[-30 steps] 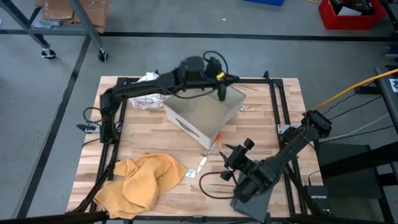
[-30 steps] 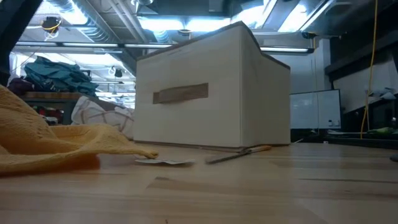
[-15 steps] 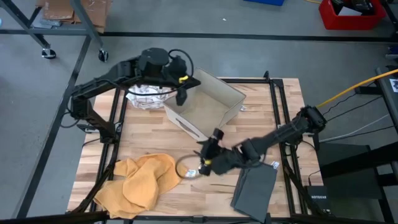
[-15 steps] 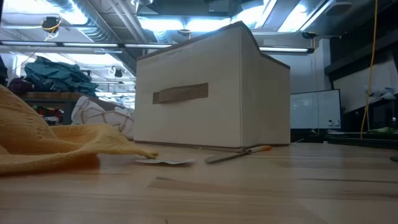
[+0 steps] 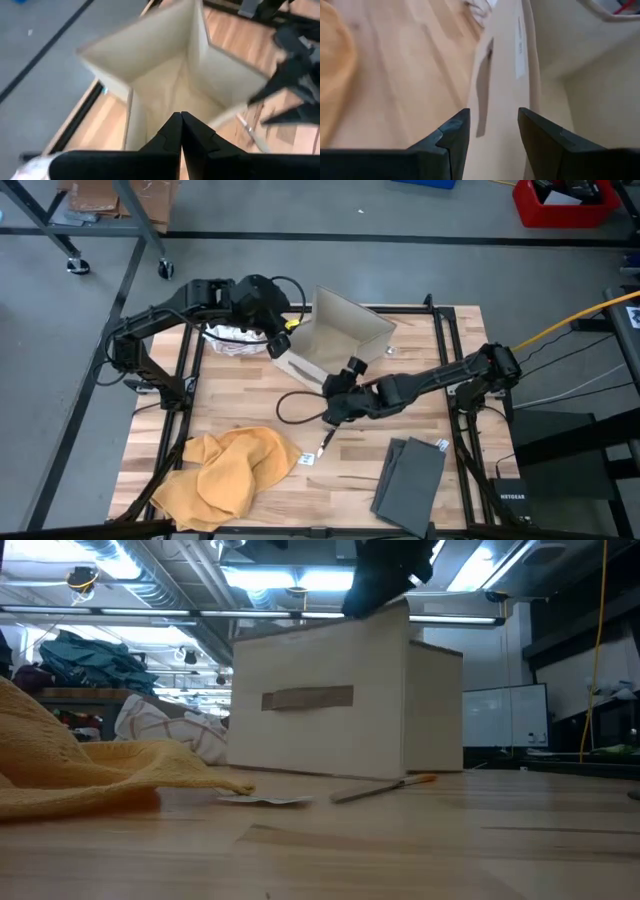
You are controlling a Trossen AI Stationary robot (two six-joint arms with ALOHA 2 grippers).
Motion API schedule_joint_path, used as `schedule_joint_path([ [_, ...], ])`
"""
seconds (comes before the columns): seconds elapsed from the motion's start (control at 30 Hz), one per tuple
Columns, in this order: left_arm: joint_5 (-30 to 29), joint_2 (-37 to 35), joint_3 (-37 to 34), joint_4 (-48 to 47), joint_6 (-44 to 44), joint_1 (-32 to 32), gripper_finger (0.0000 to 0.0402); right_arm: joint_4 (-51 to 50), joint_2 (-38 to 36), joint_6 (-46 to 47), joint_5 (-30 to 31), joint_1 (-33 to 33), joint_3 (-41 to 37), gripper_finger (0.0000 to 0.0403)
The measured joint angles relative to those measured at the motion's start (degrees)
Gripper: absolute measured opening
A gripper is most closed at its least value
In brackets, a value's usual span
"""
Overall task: Fold towel
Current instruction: Move the brown laundry organizer to the top right of the table
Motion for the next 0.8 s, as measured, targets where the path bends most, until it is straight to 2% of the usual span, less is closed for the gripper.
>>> schedule_joint_path([
  [0.13, -0.9, 0.0, 0.0, -3.1, -1.9, -0.1, 0.0000, -6.0, 0.0, 1.9, 0.0, -0.6, 0.0, 0.0172],
  [0.2, -0.9, 0.0, 0.0, -3.9, -2.8, 0.0, 0.0000, -10.7, 0.3, 4.6, -2.7, -0.6, -0.4, 0.0172],
  [0.33, -0.9, 0.0, 0.0, -3.9, -3.5, -0.1, 0.0000, -21.6, 0.4, 11.8, -5.6, -0.5, -0.4, 0.0172],
  [0.47, -0.9, 0.0, 0.0, -3.9, -3.5, -0.8, 0.0000, -31.7, 0.4, 19.4, -5.2, 0.1, -0.4, 0.0172],
  [0.57, -1.3, -0.1, -0.8, -2.9, -3.3, -1.4, 0.0000, -32.8, -0.3, 20.6, -3.3, 1.6, -0.4, 0.0172],
  [0.8, -1.8, -0.1, -7.0, 0.3, -3.1, -1.6, 0.0000, -26.5, -4.9, 20.6, -2.0, 7.1, -0.4, 0.0172],
])
